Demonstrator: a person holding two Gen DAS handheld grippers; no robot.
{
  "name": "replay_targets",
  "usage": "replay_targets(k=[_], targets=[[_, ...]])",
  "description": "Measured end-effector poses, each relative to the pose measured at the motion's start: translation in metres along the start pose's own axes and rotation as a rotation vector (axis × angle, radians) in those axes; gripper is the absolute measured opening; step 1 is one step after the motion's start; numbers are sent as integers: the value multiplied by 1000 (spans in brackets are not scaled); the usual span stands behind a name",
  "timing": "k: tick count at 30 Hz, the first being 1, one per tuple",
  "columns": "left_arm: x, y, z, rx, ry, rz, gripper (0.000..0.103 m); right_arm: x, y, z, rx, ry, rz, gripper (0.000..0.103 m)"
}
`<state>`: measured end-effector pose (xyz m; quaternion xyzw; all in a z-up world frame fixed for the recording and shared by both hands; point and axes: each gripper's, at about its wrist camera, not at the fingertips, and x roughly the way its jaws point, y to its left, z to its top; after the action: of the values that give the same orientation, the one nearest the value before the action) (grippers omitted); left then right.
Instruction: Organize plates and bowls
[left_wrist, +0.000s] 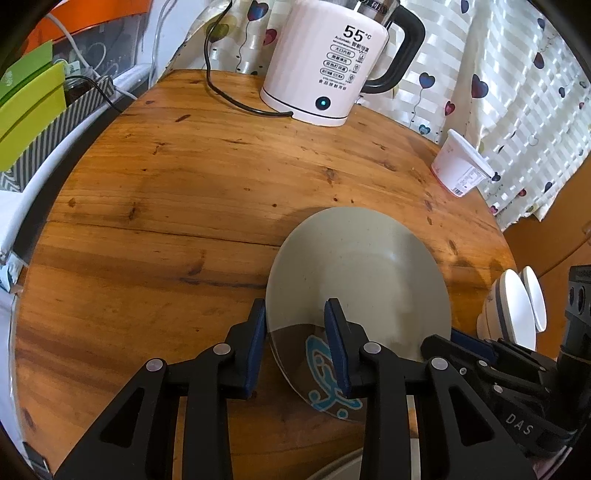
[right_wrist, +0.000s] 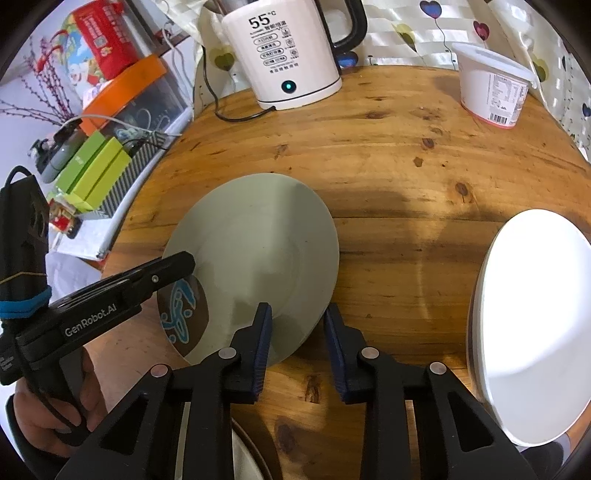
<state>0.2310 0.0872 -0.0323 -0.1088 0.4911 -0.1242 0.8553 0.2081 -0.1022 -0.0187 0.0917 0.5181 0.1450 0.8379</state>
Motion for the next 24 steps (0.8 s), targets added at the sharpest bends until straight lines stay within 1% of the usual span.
replay_targets(k=[10, 24], targets=[[-14, -2, -5, -10, -16, 11, 33, -13, 4, 3, -12, -23, 21, 28], [-39, -8, -23, -21, -39, 34, 33, -28, 9, -7, -33, -29, 48, 28]])
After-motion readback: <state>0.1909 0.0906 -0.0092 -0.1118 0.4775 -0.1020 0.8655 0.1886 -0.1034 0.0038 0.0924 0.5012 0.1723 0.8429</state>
